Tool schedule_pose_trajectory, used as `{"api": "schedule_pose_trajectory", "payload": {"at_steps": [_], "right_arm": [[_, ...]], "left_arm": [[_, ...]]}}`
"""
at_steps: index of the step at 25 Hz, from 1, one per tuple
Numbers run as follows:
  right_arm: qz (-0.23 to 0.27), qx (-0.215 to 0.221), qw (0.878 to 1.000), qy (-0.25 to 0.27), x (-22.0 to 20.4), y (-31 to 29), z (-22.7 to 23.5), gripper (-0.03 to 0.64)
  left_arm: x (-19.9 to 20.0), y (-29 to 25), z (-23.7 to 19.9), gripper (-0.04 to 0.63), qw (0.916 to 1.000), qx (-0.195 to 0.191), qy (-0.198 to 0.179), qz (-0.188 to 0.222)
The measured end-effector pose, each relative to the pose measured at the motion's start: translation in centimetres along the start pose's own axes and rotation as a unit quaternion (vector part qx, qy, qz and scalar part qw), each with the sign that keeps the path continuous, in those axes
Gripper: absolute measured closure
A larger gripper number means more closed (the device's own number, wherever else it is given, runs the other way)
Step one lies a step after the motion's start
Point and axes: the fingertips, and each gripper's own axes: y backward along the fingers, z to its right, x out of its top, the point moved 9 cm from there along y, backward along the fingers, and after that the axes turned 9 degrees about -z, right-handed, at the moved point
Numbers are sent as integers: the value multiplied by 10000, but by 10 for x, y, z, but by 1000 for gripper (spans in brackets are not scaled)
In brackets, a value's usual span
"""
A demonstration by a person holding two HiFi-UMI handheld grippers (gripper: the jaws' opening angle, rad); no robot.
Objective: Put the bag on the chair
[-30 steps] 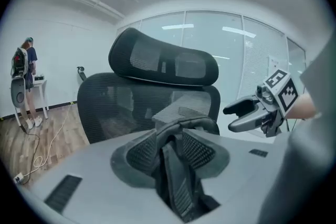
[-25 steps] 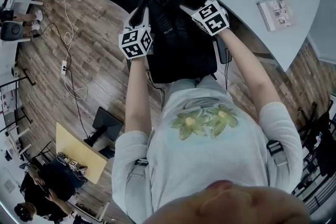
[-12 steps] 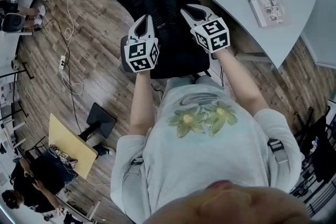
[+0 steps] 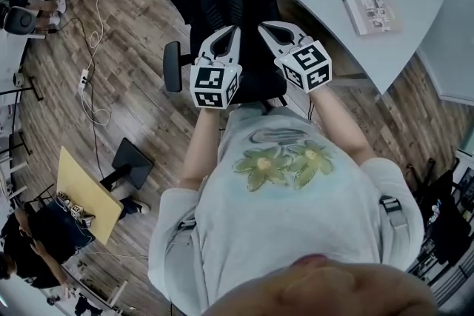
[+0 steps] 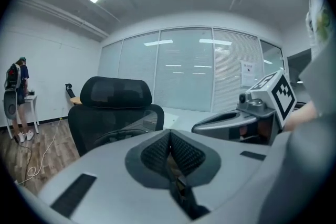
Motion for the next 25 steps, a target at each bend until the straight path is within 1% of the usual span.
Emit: {"api": "schedule_pose_trajectory", "payload": {"at_steps": [5,9,18,25], "right_arm": [[28,-2,9999,158,2,14,-8,609],[-37,41,9999,141,-2,19,-12,609],[6,-22,10000,59,-5,31,-11,609],[77,-30,10000,18,-4,35,-8,609]], "left_arm": [[1,1,19,581,9999,-77,-77,-7],[2,3,29,581,9999,-90,-82,33],[-1,2,37,581,9998,-188,-17,-33],[3,1,39,581,9997,-229,-77,-12]]}}
